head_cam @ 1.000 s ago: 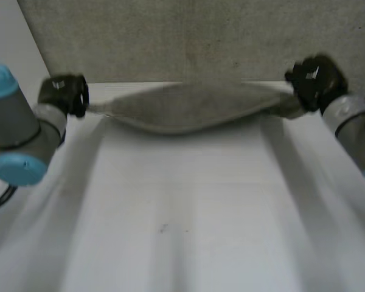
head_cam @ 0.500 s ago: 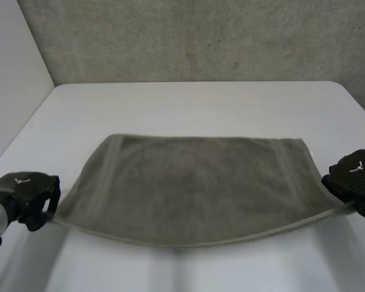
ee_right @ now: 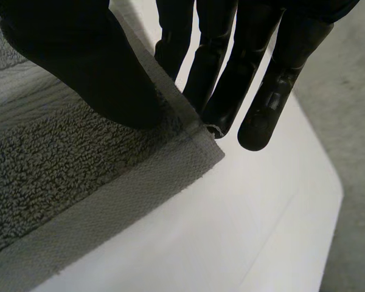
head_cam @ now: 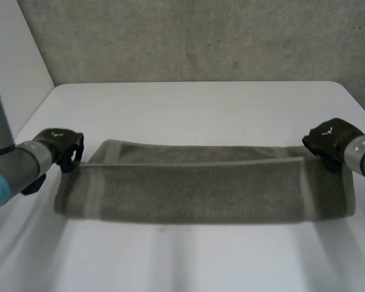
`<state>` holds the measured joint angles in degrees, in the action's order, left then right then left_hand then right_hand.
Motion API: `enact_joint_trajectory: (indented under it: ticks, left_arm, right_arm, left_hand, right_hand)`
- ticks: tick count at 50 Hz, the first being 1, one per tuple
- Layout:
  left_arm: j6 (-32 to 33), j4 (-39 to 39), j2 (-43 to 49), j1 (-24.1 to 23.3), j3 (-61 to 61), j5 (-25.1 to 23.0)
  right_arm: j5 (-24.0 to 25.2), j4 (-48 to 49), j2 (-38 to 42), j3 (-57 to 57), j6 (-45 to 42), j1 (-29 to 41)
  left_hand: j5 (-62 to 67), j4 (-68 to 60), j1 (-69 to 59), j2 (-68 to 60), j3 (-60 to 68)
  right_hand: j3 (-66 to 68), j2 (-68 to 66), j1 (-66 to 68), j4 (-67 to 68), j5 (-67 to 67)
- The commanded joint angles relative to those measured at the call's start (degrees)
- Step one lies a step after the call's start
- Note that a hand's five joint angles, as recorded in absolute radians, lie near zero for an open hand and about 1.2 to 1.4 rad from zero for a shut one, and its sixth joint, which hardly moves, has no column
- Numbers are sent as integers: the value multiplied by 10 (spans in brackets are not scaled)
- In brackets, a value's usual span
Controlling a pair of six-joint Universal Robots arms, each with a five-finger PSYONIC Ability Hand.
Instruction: Fold the towel.
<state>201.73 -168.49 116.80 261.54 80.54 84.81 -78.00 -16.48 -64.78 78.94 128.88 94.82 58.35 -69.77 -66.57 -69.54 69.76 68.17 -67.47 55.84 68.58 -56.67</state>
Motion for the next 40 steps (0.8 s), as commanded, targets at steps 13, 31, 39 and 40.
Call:
enact_joint_trajectory:
  ticks: [13,31,39,40]
  left_arm:
    - [-62,-62,133,-62,-509,22]
    - [-191,-167,76,-59,-310,52]
    - [-191,-175,75,-53,-124,35]
    - [-190,-177,75,-50,-89,30]
  right_arm:
    - [-90,333,33,-261,85,52]
    - [-23,296,-18,-124,128,48]
    - [26,261,-3,-27,122,41]
    - [29,253,-2,-12,120,40]
  left_hand:
    - [117,-102,-134,-105,102]
    - [117,-102,-134,-105,102]
    - [117,-102,-134,-105,102]
    - [117,-102,-134,-105,102]
  right_hand:
    - [118,-125,242,114,-133]
    - [118,-125,242,114,-133]
    - [118,-125,242,114,-133]
    - [118,-125,242,114,-133]
